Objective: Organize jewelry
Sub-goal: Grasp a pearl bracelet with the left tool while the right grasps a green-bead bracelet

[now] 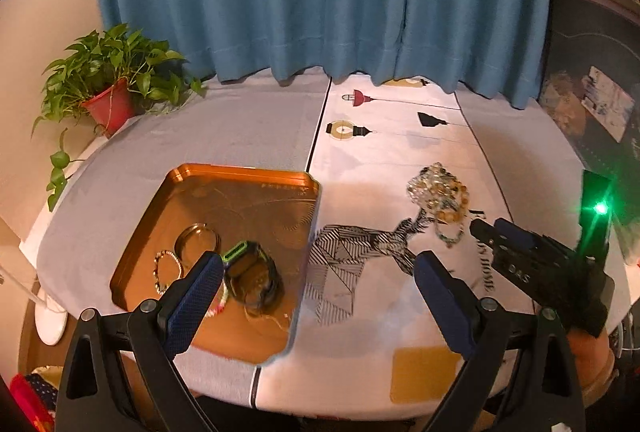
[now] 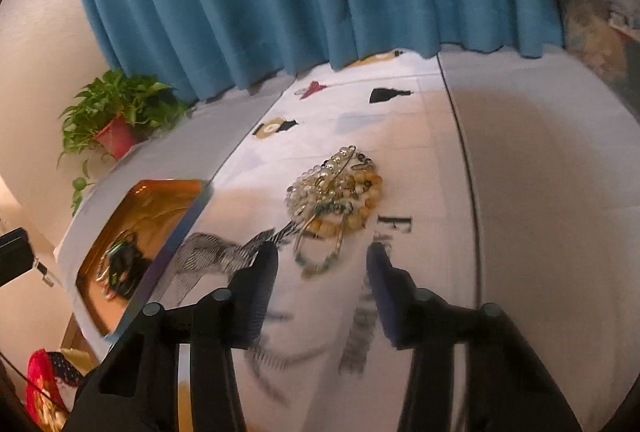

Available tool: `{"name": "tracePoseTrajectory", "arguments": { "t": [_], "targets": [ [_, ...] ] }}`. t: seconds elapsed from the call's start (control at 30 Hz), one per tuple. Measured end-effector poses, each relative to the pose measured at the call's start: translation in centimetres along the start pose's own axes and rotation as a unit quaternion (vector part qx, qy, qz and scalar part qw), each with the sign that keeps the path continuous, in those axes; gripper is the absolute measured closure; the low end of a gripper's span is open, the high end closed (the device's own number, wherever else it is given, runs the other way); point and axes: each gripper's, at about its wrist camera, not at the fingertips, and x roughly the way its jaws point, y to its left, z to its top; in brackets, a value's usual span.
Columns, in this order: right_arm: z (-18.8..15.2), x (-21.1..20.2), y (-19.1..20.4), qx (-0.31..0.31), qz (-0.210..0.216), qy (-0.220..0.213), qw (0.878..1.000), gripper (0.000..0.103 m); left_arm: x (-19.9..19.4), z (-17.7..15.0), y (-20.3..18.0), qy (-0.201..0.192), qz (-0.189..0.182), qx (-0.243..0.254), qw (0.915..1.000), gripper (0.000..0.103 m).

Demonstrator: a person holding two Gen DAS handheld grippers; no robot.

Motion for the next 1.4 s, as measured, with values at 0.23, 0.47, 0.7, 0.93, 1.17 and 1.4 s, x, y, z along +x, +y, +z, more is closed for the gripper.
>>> {"name": "tracePoseTrajectory", "arguments": {
  "t": [0.23, 0.47, 0.7, 0.93, 1.17, 1.4],
  "targets": [
    [0.5, 4.4, -0.5, -0.013, -0.026, 0.059, 0.998, 0.097, 3.9, 1.3, -0.9, 0.027, 0.002, -0.002, 0.9996, 0.008],
    [0.1, 1.6, -2.7, -0.002, -0.011, 0.025, 1.0, 0.099, 7.6, 3.6, -4.6, 0.04, -0.018, 0.031, 0.9986, 0.008],
    [1.0, -0.5, -7.2, 0.015, -0.056, -0.004, 0.998, 0.099, 12.0, 6.3, -9.8, 0.085, -0.087, 0.063, 0.9906, 0.008],
    [1.1, -1.0, -10.4, 0.044, -0.055, -0.002, 0.998, 0.099, 17.0, 8.9, -13.5, 0.126, -0.13, 0.07, 0.9811, 0.009],
    [1.1, -1.0, -11.7, 0.057, -0.048, -0.002, 0.997, 0.099, 21.9, 10.6, -14.1, 0.196, -0.164, 0.027, 0.9665, 0.047],
    [1.0, -1.1, -11.7, 0.057, -0.044, -0.001, 0.997, 0.099, 23.3, 10.9, -15.5, 0.214, -0.161, 0.052, 0.9621, 0.057]
  ]
}}
